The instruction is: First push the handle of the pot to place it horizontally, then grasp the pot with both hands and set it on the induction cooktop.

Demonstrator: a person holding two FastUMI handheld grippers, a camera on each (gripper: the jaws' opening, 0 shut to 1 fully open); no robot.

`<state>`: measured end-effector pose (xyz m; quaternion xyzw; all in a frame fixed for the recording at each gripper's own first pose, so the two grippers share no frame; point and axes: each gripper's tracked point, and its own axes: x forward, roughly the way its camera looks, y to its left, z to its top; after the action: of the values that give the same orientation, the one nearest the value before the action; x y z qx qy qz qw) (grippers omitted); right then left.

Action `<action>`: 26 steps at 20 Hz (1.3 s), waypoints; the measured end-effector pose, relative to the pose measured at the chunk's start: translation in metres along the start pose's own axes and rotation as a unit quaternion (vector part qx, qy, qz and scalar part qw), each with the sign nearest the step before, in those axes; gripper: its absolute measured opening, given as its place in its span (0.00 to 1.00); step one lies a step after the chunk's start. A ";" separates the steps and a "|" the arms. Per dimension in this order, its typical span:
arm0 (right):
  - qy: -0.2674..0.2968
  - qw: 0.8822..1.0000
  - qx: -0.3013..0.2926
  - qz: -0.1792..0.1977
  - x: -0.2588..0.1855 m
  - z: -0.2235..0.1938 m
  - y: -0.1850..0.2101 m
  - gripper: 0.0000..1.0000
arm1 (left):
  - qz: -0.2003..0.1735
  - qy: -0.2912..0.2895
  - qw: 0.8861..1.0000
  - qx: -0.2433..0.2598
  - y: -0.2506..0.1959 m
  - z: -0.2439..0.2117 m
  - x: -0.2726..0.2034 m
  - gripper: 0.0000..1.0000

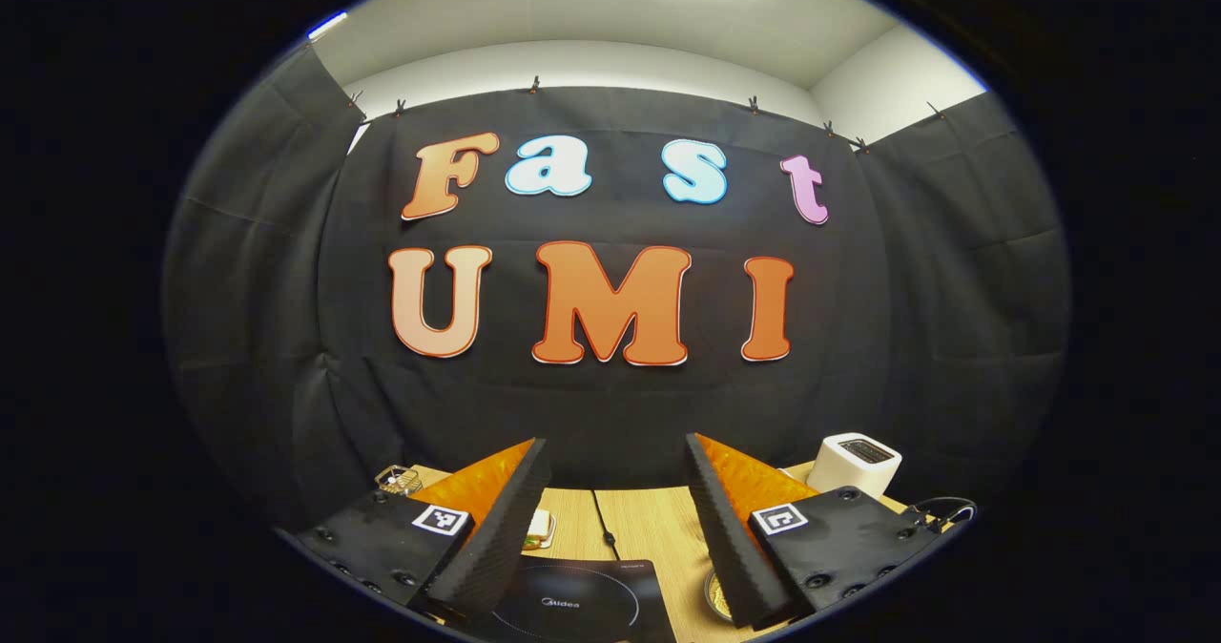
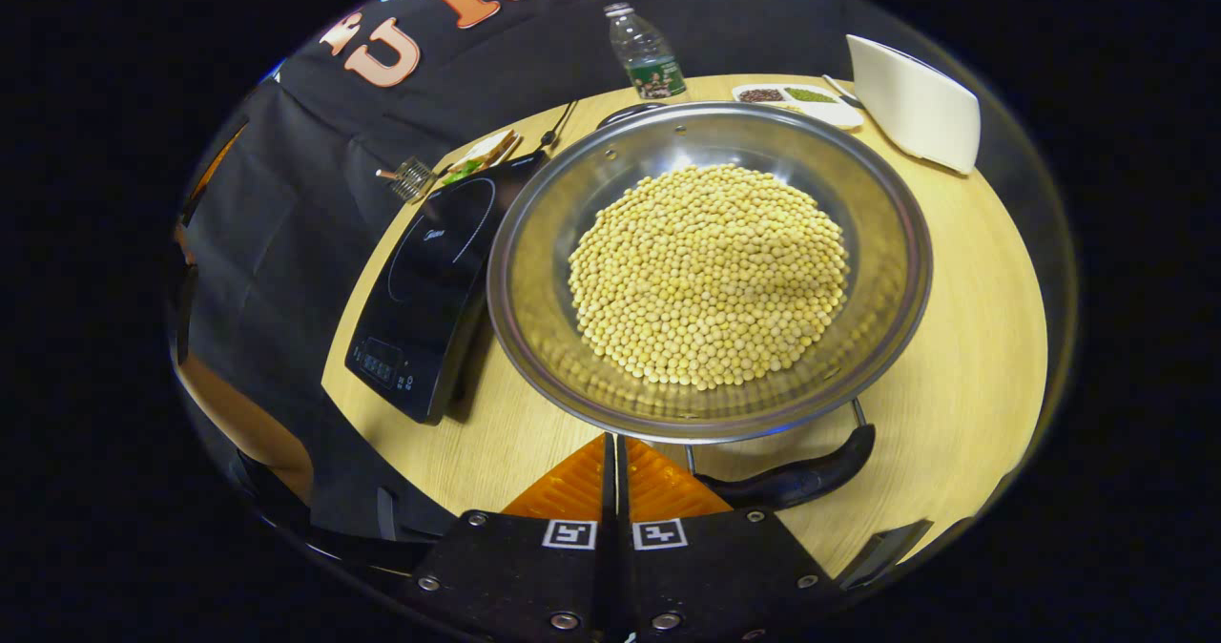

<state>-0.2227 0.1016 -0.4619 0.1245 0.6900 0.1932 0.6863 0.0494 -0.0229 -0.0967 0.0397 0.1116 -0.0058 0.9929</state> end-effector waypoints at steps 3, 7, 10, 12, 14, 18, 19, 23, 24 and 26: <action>-0.016 0.999 0.007 -0.028 -0.004 0.012 -0.020 0.00 | 0.002 0.001 1.000 0.009 -0.002 0.001 0.004 0.92; -0.024 0.998 0.018 -0.056 -0.010 0.019 -0.043 0.00 | -0.008 0.002 1.000 0.009 -0.006 0.000 0.005 0.93; -0.035 0.995 0.029 -0.088 -0.012 0.026 -0.065 0.00 | -0.007 0.009 1.000 0.007 -0.004 -0.008 0.009 0.92; -0.041 0.993 0.035 -0.107 -0.014 0.030 -0.076 0.00 | -0.005 0.015 1.000 0.004 -0.001 -0.013 0.010 0.92; -0.048 0.991 0.038 -0.120 -0.016 0.037 -0.086 0.00 | -0.001 0.018 1.000 0.004 0.004 -0.015 0.012 0.93; -0.062 0.987 0.051 -0.142 -0.022 0.046 -0.106 0.00 | 0.007 0.014 1.000 0.006 0.011 -0.015 0.011 0.93; -0.069 0.984 0.054 -0.152 -0.024 0.050 -0.112 0.00 | 0.009 0.011 1.000 0.007 0.013 -0.014 0.011 0.93; -0.088 0.975 0.070 -0.192 -0.027 0.066 -0.132 0.00 | 0.010 0.004 1.000 0.008 0.018 -0.012 0.010 0.92; -0.091 0.974 0.070 -0.197 -0.028 0.068 -0.135 0.00 | 0.010 0.004 1.000 0.007 0.019 -0.012 0.010 0.92; -0.098 0.971 0.068 -0.207 -0.028 0.075 -0.141 0.00 | 0.012 0.004 1.000 0.006 0.023 -0.013 0.010 0.92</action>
<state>-0.1346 -0.0296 -0.4969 0.0438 0.6421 -0.0140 0.7652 0.0564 0.0008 -0.1101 0.0471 0.1147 0.0054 0.9923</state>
